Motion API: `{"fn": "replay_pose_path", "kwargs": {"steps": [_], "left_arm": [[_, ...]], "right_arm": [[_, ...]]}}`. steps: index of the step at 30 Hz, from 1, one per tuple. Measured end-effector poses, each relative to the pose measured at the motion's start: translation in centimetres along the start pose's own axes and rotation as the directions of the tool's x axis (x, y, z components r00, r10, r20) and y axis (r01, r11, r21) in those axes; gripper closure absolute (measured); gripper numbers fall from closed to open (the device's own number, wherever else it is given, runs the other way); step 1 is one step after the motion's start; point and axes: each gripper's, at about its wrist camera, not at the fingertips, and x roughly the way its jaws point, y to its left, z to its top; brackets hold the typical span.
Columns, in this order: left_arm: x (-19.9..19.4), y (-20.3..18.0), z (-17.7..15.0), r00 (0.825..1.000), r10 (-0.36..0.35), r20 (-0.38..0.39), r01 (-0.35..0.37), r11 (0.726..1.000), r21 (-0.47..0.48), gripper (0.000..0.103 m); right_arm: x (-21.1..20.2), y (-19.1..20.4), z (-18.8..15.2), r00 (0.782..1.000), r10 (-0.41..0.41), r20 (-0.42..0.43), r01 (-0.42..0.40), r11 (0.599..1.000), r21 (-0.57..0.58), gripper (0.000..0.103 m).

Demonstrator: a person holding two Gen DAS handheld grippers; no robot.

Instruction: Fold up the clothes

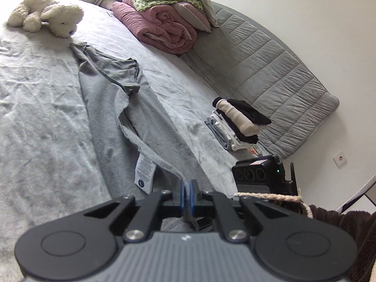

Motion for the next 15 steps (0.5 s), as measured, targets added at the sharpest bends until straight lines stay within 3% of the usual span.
{"fn": "replay_pose_path", "kwargs": {"steps": [3,6,8,15], "left_arm": [[1.3,-0.4,0.0,0.999,-0.014,-0.029,0.014,1.0,0.003,0.099],[2.3,-1.0,-0.1,0.998,-0.025,-0.052,0.026,1.0,0.016,0.099],[2.8,-1.4,0.0,0.997,-0.037,-0.061,0.038,0.999,0.021,0.099],[4.6,-2.4,0.3,0.995,-0.052,-0.089,0.055,0.998,0.041,0.099]], "right_arm": [[-1.0,-0.2,-0.1,0.997,0.054,-0.046,-0.053,0.998,0.038,0.08],[-2.9,-0.2,0.0,0.997,0.078,-0.028,-0.077,0.996,0.039,0.074],[-4.7,-0.7,0.3,0.997,0.077,0.021,-0.077,0.996,0.046,0.061],[-10.0,-4.3,0.9,0.98,0.044,0.196,-0.078,0.982,0.171,0.06]]}}
